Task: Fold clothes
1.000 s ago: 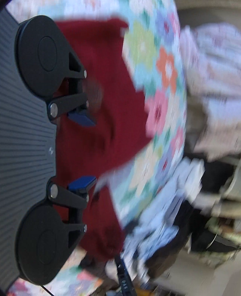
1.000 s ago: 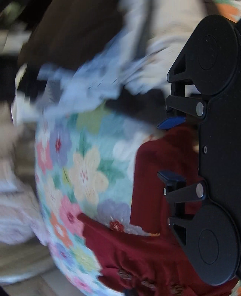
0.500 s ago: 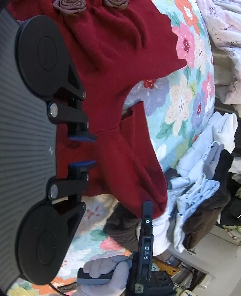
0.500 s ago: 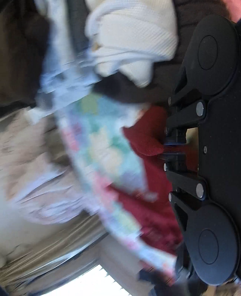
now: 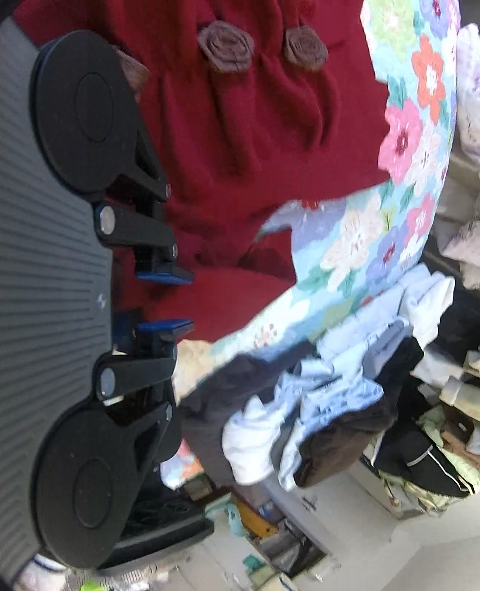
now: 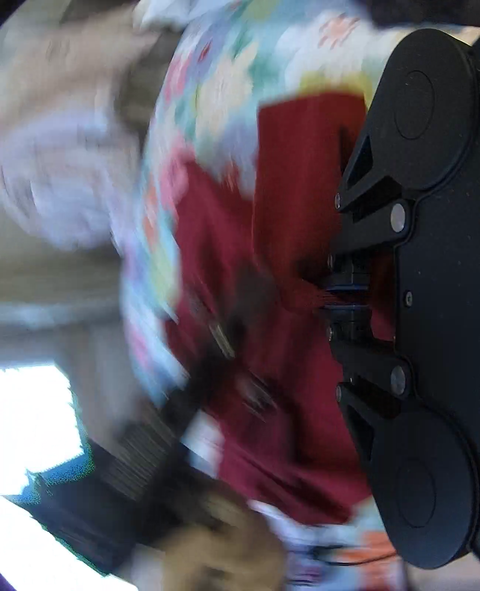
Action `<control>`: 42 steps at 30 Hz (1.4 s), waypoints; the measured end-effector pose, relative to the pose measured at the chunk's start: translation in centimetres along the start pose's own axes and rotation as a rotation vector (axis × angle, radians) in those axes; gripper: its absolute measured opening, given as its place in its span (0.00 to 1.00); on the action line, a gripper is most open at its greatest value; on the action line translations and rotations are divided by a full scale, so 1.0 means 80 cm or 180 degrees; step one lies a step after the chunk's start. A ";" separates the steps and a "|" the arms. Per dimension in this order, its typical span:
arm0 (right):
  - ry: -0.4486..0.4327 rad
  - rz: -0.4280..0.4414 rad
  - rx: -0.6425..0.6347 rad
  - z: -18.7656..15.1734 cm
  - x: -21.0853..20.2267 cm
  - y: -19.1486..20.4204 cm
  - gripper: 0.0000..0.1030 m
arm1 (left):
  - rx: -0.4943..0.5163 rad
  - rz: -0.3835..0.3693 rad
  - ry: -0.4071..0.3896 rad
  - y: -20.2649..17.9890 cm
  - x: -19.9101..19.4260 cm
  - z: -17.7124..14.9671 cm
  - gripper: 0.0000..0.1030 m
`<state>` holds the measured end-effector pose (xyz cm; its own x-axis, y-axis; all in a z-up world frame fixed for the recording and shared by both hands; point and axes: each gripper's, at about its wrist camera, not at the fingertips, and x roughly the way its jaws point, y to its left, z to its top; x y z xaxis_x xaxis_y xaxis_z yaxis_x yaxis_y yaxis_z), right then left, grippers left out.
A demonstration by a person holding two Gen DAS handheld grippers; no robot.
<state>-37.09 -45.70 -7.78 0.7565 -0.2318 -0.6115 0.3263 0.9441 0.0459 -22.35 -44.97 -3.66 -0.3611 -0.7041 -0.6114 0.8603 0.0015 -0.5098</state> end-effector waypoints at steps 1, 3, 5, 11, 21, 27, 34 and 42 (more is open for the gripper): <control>0.0097 0.0032 -0.0140 0.002 0.009 0.013 0.09 | 0.0062 0.0094 -0.0003 0.000 0.001 -0.004 0.19; 0.0146 0.0118 -0.0193 0.004 0.015 0.024 0.09 | 0.0162 0.0249 0.0012 0.003 0.008 -0.010 0.25; 0.0204 0.0166 -0.0252 0.002 0.016 0.032 0.09 | 0.0195 0.0214 0.0092 0.009 0.023 -0.013 0.39; 0.0380 0.0230 -0.0126 -0.018 -0.003 0.040 0.14 | 0.0078 -0.0041 0.0258 0.021 0.063 -0.020 0.08; 0.0384 -0.0173 0.0515 -0.025 -0.050 -0.020 0.23 | 0.0374 0.0009 -0.0529 -0.006 -0.005 -0.039 0.08; 0.0568 -0.0528 0.0742 -0.036 -0.030 -0.039 0.29 | 0.0112 0.0735 -0.1149 0.006 -0.077 -0.067 0.08; 0.0824 -0.0627 0.0620 -0.038 -0.010 -0.031 0.27 | -0.0165 0.1315 -0.0679 0.005 -0.076 -0.109 0.09; 0.0791 -0.0663 0.0500 -0.010 -0.034 -0.007 0.28 | -0.0172 0.0997 -0.0456 0.007 -0.080 -0.112 0.26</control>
<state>-39.79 -45.41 -6.73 0.5101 -0.3331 -0.7930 0.5568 0.8306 0.0093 -22.79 -34.08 -5.47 -0.0250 -0.7561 -0.6540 0.8997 0.2681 -0.3444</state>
